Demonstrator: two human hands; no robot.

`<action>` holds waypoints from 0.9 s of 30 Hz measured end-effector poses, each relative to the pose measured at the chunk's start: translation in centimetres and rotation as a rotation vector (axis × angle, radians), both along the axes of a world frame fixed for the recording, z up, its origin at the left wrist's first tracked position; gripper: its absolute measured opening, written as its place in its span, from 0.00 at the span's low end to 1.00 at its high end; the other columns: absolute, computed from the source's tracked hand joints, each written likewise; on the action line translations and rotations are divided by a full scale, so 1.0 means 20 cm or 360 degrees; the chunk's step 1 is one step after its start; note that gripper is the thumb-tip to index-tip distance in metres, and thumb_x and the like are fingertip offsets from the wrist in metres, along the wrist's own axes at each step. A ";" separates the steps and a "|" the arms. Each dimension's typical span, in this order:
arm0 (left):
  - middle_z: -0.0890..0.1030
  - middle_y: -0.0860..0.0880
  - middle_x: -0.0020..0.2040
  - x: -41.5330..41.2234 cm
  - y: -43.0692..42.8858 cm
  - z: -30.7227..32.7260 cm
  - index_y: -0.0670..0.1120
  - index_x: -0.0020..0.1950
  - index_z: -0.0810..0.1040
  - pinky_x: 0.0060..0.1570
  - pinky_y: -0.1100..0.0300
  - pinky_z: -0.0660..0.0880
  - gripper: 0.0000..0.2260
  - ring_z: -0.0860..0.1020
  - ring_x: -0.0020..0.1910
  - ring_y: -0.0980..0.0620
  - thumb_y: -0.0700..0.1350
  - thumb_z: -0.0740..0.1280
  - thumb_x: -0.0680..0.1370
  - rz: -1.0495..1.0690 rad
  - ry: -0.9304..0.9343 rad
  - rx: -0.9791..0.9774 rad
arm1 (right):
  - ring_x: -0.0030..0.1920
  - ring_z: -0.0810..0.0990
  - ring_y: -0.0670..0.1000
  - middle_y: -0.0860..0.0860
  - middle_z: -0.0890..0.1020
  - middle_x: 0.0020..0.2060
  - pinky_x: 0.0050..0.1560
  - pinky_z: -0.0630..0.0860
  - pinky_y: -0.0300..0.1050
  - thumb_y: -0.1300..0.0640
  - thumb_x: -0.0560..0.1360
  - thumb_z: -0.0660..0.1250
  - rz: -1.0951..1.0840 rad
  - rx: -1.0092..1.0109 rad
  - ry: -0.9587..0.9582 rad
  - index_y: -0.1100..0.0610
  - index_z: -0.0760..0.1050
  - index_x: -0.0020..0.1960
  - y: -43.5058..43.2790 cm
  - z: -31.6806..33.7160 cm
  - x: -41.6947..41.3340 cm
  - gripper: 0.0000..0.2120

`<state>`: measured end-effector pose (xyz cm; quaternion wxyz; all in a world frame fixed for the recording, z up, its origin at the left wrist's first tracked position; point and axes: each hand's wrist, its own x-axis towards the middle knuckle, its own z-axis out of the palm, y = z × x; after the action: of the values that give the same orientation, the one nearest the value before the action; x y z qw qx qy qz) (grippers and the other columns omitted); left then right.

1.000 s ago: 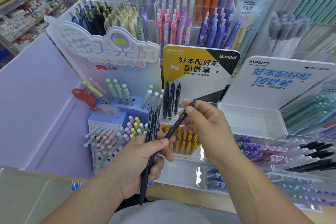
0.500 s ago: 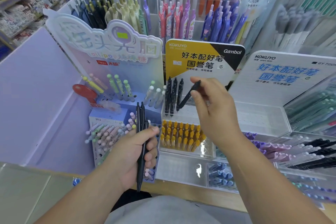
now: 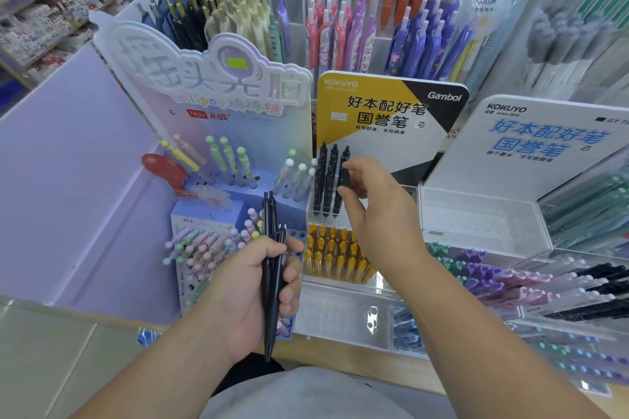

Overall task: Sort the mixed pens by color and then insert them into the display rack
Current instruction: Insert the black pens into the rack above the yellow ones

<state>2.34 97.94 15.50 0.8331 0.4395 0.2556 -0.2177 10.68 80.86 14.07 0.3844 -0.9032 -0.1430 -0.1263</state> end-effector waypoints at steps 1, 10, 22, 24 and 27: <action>0.68 0.47 0.32 0.00 0.00 0.00 0.42 0.52 0.75 0.23 0.61 0.61 0.09 0.64 0.24 0.52 0.42 0.58 0.78 -0.0009 0.0000 0.0009 | 0.51 0.80 0.49 0.48 0.82 0.52 0.49 0.78 0.45 0.57 0.80 0.66 0.0008 -0.0036 0.0002 0.52 0.73 0.64 0.00 0.00 0.00 0.14; 0.72 0.46 0.33 -0.02 -0.02 0.05 0.45 0.59 0.81 0.24 0.60 0.65 0.14 0.67 0.25 0.52 0.48 0.66 0.77 -0.0155 -0.0127 0.0132 | 0.50 0.79 0.47 0.46 0.82 0.50 0.50 0.77 0.42 0.58 0.79 0.67 -0.0047 0.0044 -0.0027 0.49 0.70 0.67 0.00 -0.01 -0.02 0.18; 0.72 0.43 0.33 0.00 -0.04 0.05 0.42 0.43 0.73 0.27 0.57 0.62 0.05 0.65 0.25 0.50 0.40 0.61 0.79 -0.0266 -0.0219 0.0209 | 0.36 0.82 0.50 0.57 0.84 0.36 0.44 0.81 0.47 0.59 0.72 0.76 0.0266 0.1054 0.0918 0.61 0.81 0.45 0.04 0.06 -0.17 0.06; 0.74 0.41 0.36 0.00 -0.04 0.04 0.44 0.42 0.75 0.27 0.57 0.65 0.07 0.68 0.26 0.49 0.38 0.63 0.80 -0.0297 -0.0275 0.0243 | 0.37 0.80 0.50 0.56 0.82 0.35 0.44 0.79 0.47 0.60 0.71 0.77 0.0246 0.1074 0.0949 0.61 0.81 0.44 0.05 0.06 -0.17 0.07; 0.77 0.41 0.38 0.01 -0.04 0.05 0.47 0.41 0.80 0.28 0.57 0.69 0.06 0.71 0.28 0.49 0.41 0.66 0.77 -0.0388 -0.0356 0.0244 | 0.36 0.78 0.50 0.54 0.81 0.35 0.43 0.78 0.49 0.63 0.71 0.77 0.0202 0.1114 0.0956 0.62 0.80 0.43 0.04 0.06 -0.16 0.07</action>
<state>2.62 97.12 16.52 0.7878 0.5510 0.1222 -0.2467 7.48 81.65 15.35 0.6975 -0.7052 -0.0292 0.1241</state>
